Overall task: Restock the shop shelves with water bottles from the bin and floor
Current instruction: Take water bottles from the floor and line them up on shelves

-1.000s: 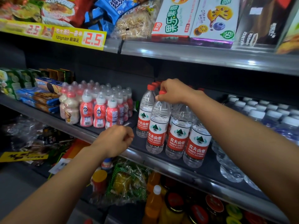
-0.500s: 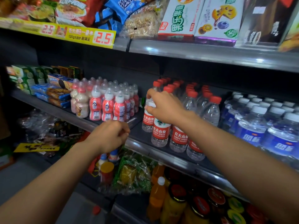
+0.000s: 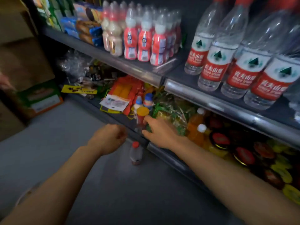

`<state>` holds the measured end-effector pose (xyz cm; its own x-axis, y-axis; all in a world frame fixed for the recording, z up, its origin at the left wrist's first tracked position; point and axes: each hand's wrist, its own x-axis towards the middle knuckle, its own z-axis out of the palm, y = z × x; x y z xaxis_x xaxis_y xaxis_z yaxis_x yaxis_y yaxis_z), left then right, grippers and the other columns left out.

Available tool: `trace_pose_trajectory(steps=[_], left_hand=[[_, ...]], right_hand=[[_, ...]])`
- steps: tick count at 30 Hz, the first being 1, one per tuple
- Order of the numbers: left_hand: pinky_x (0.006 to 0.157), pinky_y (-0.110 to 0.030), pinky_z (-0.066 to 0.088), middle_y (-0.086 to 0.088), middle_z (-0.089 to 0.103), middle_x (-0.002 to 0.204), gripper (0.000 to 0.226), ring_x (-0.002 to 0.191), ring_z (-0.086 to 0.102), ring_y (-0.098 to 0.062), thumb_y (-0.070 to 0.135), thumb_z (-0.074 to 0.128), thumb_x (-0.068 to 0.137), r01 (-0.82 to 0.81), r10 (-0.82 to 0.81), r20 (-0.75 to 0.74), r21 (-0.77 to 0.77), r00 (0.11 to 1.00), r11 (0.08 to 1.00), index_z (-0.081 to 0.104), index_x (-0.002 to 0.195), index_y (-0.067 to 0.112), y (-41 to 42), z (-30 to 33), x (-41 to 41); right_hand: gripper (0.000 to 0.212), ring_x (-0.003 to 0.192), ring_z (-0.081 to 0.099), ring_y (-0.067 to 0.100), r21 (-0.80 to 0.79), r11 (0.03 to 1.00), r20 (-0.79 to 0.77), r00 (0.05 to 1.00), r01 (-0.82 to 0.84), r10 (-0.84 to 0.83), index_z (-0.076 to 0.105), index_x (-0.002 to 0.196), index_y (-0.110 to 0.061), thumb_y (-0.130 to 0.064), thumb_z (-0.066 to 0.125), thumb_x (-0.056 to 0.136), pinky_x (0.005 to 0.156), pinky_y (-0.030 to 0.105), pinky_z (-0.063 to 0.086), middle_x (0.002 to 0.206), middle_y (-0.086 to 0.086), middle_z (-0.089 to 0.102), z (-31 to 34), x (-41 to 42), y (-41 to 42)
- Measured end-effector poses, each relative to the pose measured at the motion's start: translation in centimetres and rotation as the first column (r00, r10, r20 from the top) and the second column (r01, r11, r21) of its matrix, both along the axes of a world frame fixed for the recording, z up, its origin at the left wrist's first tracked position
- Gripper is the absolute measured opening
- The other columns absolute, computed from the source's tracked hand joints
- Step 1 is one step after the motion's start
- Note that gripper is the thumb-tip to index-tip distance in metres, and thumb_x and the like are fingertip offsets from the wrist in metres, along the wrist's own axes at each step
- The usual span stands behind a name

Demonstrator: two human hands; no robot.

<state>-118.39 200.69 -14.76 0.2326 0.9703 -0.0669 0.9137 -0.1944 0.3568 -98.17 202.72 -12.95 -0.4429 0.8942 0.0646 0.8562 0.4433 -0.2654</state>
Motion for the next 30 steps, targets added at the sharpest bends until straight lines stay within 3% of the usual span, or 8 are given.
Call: trace_pose_trajectory(steps=[6,11,16,30], left_hand=[[0.089,-0.034,0.048,-0.009,0.068,0.11,0.018,0.104,0.061,-0.029,0.02,0.055,0.091,-0.036,0.043,0.024,-0.237,0.999,0.971,0.066,0.104,0.012,0.0,-9.3,-0.8],[0.092,-0.038,0.048,-0.01,0.065,0.113,0.017,0.106,0.06,-0.032,0.021,0.054,0.091,-0.062,0.066,-0.004,-0.402,0.998,0.914,0.064,0.103,0.016,0.8,-15.1,-1.1],[0.096,-0.038,0.047,-0.013,0.065,0.119,0.025,0.112,0.058,-0.033,0.021,0.052,0.093,-0.054,0.036,-0.049,-0.446,0.998,0.893,0.065,0.113,0.013,1.6,-18.9,-0.8],[0.095,-0.039,0.048,-0.014,0.064,0.12,0.025,0.111,0.058,-0.035,0.023,0.054,0.092,-0.057,0.046,-0.036,-0.426,0.998,0.903,0.065,0.113,0.015,2.1,-18.3,-0.6]], right_hand=[[0.027,0.095,0.059,0.037,-0.186,0.982,0.081,0.997,0.022,-0.007,0.047,0.109,-0.015,-0.036,0.054,0.093,0.068,0.039,0.046,0.105,0.015,0.061,-9.0,-1.2,1.4],[0.039,0.101,0.059,0.042,-0.234,0.971,0.129,0.991,0.055,-0.025,0.04,0.12,-0.015,-0.034,0.057,0.091,0.07,0.039,0.043,0.114,0.018,0.061,-14.5,-1.8,3.1],[0.055,0.099,0.06,0.042,-0.249,0.968,0.141,0.99,0.016,0.019,0.031,0.135,-0.018,-0.038,0.057,0.091,0.067,0.037,0.037,0.115,0.018,0.061,-18.1,-3.2,5.4],[0.034,0.092,0.059,0.041,-0.223,0.972,0.177,0.978,-0.069,0.11,0.042,0.121,-0.007,-0.028,0.051,0.096,0.062,0.037,0.034,0.106,0.023,0.062,-18.0,-3.6,6.0]])
